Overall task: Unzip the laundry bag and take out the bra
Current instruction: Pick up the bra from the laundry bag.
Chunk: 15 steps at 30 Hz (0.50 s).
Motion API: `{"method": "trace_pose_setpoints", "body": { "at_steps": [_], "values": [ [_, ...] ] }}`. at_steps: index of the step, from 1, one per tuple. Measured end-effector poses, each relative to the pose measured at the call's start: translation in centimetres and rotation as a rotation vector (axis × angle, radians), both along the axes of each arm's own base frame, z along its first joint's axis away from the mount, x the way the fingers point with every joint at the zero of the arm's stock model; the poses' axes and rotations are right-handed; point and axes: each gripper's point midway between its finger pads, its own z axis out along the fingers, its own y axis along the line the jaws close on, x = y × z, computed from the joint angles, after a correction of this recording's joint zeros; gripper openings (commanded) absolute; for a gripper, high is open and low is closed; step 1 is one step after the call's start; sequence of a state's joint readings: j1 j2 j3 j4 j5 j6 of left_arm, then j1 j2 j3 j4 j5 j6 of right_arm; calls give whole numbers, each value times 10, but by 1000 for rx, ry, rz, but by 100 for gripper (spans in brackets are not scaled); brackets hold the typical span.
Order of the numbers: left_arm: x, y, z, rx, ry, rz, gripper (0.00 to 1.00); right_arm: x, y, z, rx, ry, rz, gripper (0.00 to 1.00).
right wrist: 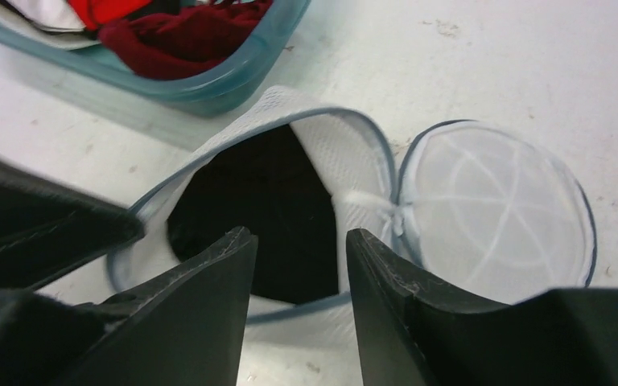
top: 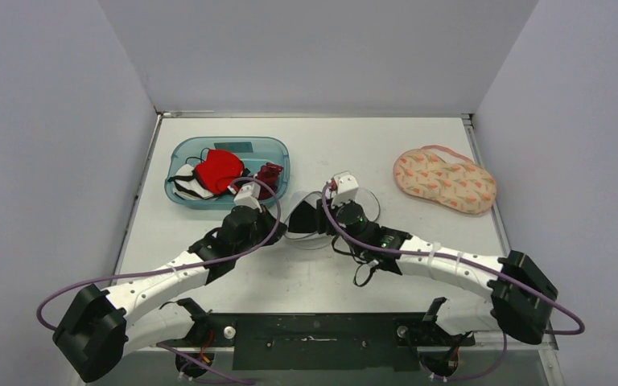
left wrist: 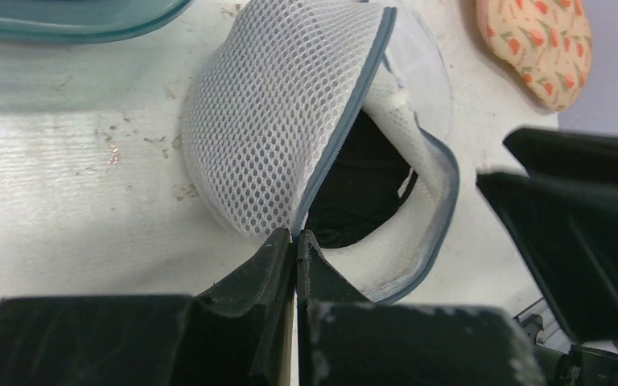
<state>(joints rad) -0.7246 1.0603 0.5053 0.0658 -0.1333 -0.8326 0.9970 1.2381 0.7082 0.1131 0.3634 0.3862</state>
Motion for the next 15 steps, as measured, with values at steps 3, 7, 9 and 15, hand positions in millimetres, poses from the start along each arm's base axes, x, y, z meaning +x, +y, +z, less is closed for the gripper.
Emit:
{"method": "trace_pose_setpoints", "body": {
  "at_steps": [3,7,9,15],
  "values": [
    [0,6,-7,22,14,19,0,25,0,-13,-41,19,-15,40],
    [0,11,-7,32,18,35,0,40,19,-30,-109,58,49,39],
    [1,12,-6,30,14,41,0,39,26,-37,-134,75,92,38],
    [2,11,-6,24,13,37,0,15,23,-57,-187,135,173,39]
  ]
}}
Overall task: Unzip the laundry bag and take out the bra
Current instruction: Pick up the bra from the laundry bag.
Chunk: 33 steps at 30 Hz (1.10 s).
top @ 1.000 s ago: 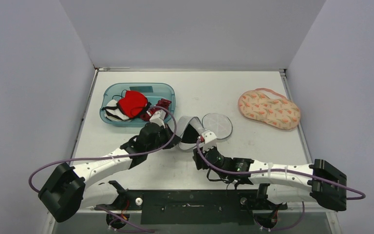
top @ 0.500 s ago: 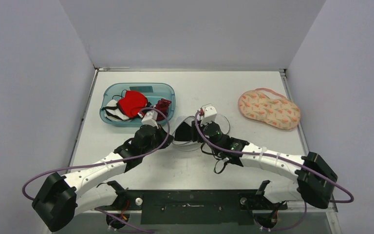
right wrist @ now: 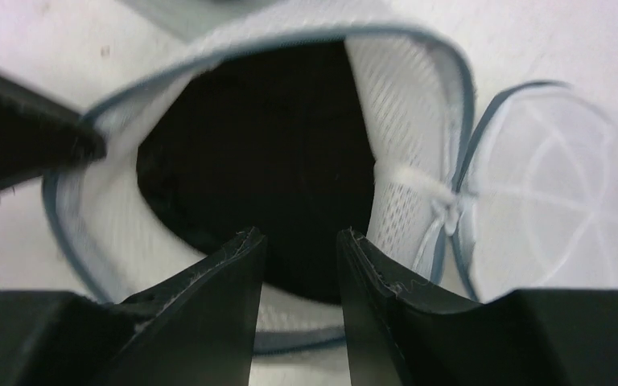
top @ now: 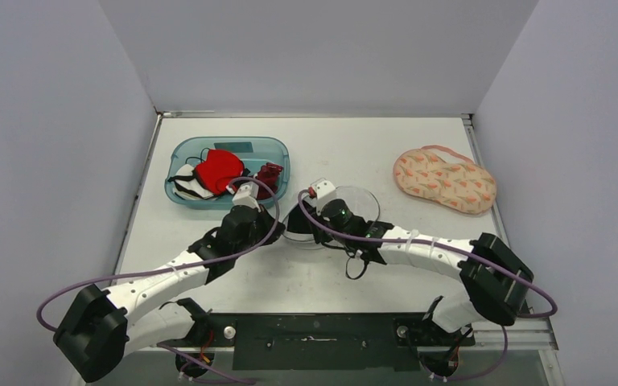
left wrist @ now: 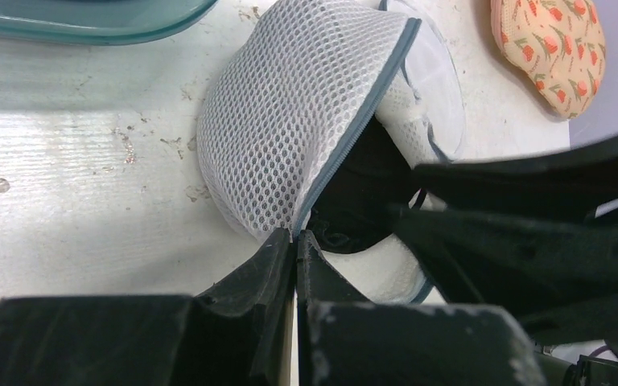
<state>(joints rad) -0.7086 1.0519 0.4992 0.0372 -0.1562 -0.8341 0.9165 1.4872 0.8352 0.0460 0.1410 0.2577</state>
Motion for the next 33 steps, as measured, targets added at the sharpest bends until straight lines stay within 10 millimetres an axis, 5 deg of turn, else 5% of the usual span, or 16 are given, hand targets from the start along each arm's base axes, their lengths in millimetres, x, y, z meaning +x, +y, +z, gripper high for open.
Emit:
{"method": "trace_pose_setpoints", "body": {
  "at_steps": [8,15,19,27,33],
  "values": [
    [-1,-17,-16,-14,45,-68,0,-66,-20,-22,-20,59,61,42],
    [-4,-28,-18,-35,49,-110,0,-89,-31,-45,-24,104,43,48],
    [-3,-29,-16,-38,41,-116,0,-86,-34,-33,28,70,-4,52],
    [-3,-29,-16,-33,33,-119,0,-63,-22,27,156,-70,-55,70],
    [-1,-30,-15,-29,21,-125,0,-43,-2,29,136,-77,-41,66]
  ]
}}
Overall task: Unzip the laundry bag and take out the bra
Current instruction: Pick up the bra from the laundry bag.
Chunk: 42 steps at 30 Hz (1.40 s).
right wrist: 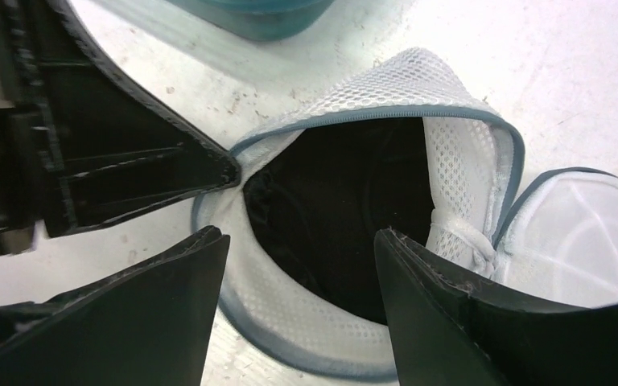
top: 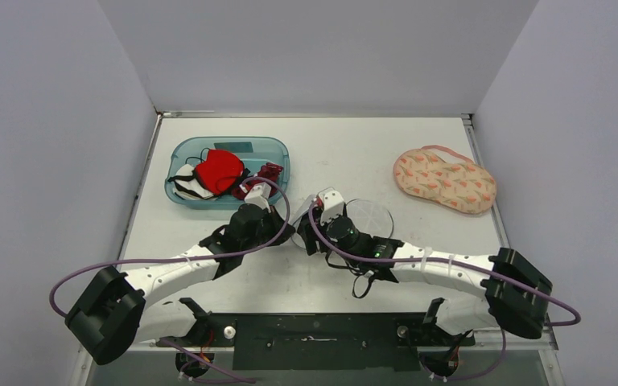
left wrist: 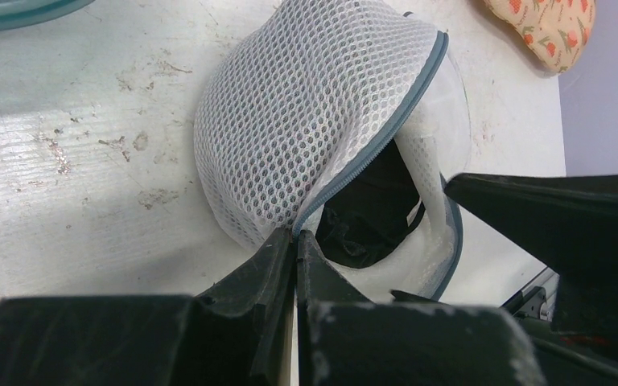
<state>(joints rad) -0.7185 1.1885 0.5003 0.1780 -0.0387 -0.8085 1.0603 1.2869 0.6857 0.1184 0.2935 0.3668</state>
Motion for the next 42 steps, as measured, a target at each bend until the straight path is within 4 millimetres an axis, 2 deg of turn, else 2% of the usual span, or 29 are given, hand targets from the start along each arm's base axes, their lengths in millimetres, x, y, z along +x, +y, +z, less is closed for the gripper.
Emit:
{"method": "trace_pose_setpoints", "body": {
  "at_steps": [7,12,14,18,24,25,27,29,33,35,37,39,42],
  "values": [
    [0,0,0,1,-1,-2,0,6,3,-35,-67,79,37,59],
    [0,-1,-1,1,-1,-2,0,7,9,-37,-51,104,65,64],
    [0,-1,0,0,-2,-2,0,8,11,-35,-39,105,73,63],
    [0,-1,-1,1,0,-3,0,11,18,-35,-18,112,78,46],
    [0,-1,-2,3,1,-4,0,17,22,-45,-6,146,61,18],
    [0,-1,-2,3,1,-5,0,17,22,-45,-1,150,58,16],
    [0,-2,-2,3,1,-5,0,18,23,-44,8,149,55,15],
    [0,-2,-2,3,1,-5,0,18,23,-43,12,150,53,20],
    [0,-2,-3,5,2,-7,0,17,21,-40,26,150,48,44],
    [0,-2,-4,5,2,-8,0,16,19,-37,35,148,44,51],
    [0,-3,-4,5,3,-10,0,18,19,-35,42,145,40,51],
    [-1,-3,-4,6,3,-12,0,18,18,-35,43,147,39,47],
    [-1,-4,-4,4,2,-13,0,17,19,-36,44,150,42,29]
  ]
}}
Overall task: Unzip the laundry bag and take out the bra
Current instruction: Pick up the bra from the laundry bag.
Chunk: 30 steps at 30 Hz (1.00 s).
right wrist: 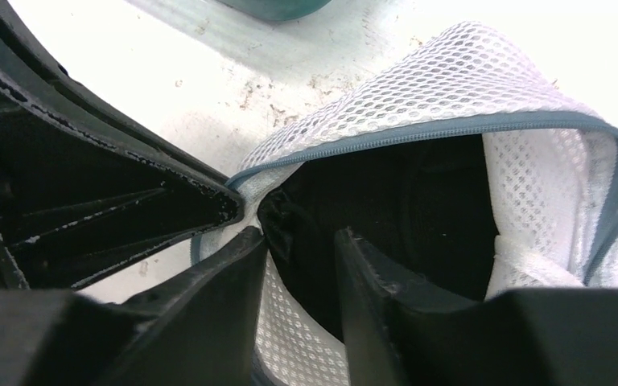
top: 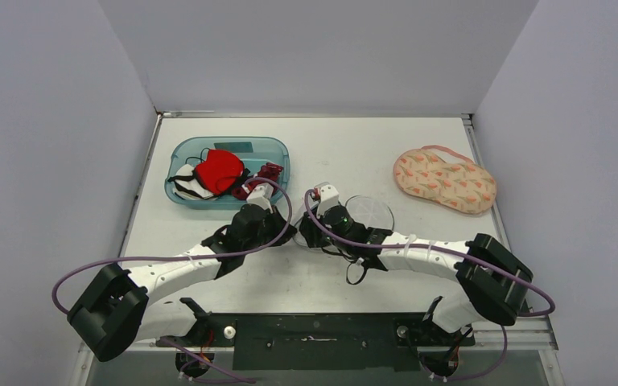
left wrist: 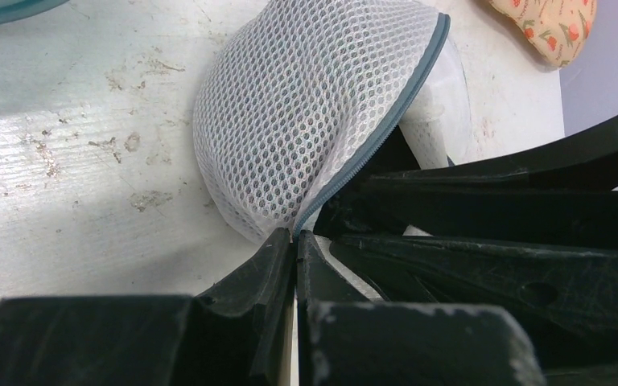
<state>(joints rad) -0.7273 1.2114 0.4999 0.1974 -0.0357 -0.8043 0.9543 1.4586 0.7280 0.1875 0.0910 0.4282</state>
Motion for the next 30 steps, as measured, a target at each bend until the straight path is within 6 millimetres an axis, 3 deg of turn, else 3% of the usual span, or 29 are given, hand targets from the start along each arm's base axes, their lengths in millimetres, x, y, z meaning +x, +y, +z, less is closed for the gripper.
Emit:
{"method": "trace_pose_setpoints", "body": {
  "at_steps": [5,10,20,26,27,30],
  "values": [
    [-1,-2,1,-2,-2,-7,0,-1,1,-2,4,11,-3,6],
    [-2,-2,0,-2,-1,-6,0,0,-1,-1,32,9,-29,5],
    [-3,-3,0,-4,1,-8,0,-2,-53,26,122,-66,-175,5],
    [-2,-4,0,-5,1,-10,0,-8,-73,27,160,-73,-221,5],
    [-2,-5,-1,-5,1,-11,0,-9,-75,27,164,-72,-221,8],
    [-3,-6,-2,-4,2,-15,0,-11,-76,27,180,-63,-214,50]
  ]
}}
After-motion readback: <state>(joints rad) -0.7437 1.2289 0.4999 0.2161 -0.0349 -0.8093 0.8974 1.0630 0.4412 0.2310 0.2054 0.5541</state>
